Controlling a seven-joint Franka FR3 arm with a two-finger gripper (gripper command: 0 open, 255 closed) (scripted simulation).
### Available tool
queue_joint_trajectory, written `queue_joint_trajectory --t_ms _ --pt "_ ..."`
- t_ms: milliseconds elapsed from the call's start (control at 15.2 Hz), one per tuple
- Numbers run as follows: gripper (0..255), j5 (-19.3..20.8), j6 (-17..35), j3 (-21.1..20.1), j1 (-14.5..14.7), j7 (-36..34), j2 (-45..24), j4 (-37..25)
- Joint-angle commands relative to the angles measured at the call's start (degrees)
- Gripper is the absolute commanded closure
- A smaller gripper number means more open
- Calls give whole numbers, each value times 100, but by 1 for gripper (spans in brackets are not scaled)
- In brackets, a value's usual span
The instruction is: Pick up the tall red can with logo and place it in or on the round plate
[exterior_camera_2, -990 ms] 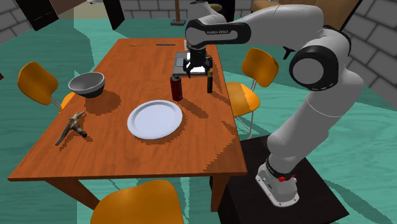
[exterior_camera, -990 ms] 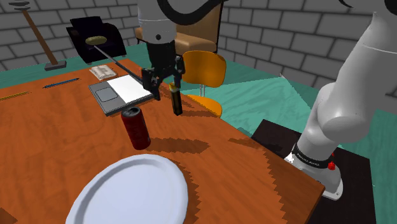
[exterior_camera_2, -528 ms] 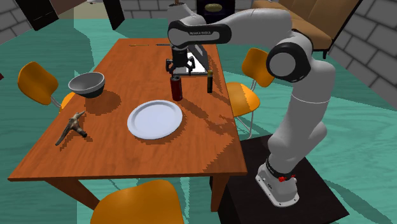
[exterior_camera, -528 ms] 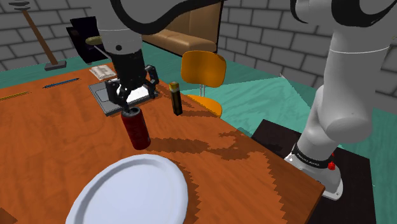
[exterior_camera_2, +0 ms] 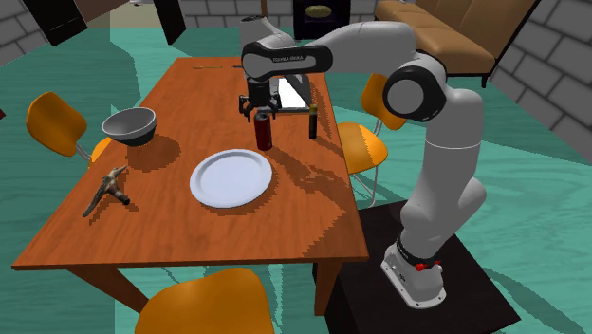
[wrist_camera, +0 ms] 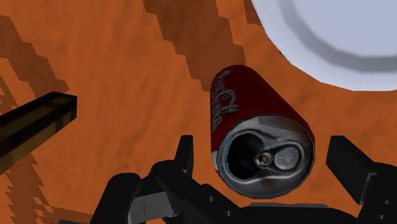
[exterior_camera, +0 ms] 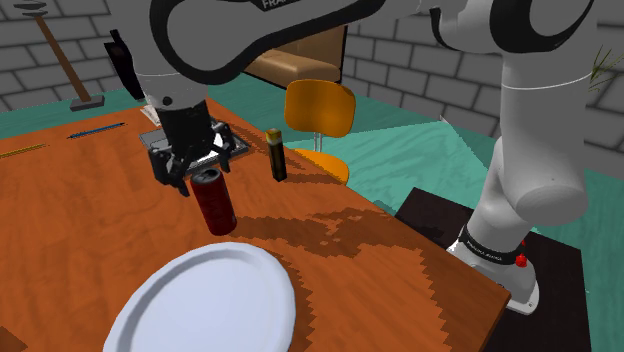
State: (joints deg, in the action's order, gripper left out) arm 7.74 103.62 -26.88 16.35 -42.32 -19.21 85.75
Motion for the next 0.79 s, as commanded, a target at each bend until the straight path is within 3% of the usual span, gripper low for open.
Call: queue_joint_trajectory --t_ms 0,528,594,726 --pt "0 6 156 5 -8 -10 -7 149" --pt "0 10 197 6 -9 -12 -11 186" --pt "255 10 197 6 -9 -12 -11 186" --pt "255 9 198 6 -9 -12 -11 187"
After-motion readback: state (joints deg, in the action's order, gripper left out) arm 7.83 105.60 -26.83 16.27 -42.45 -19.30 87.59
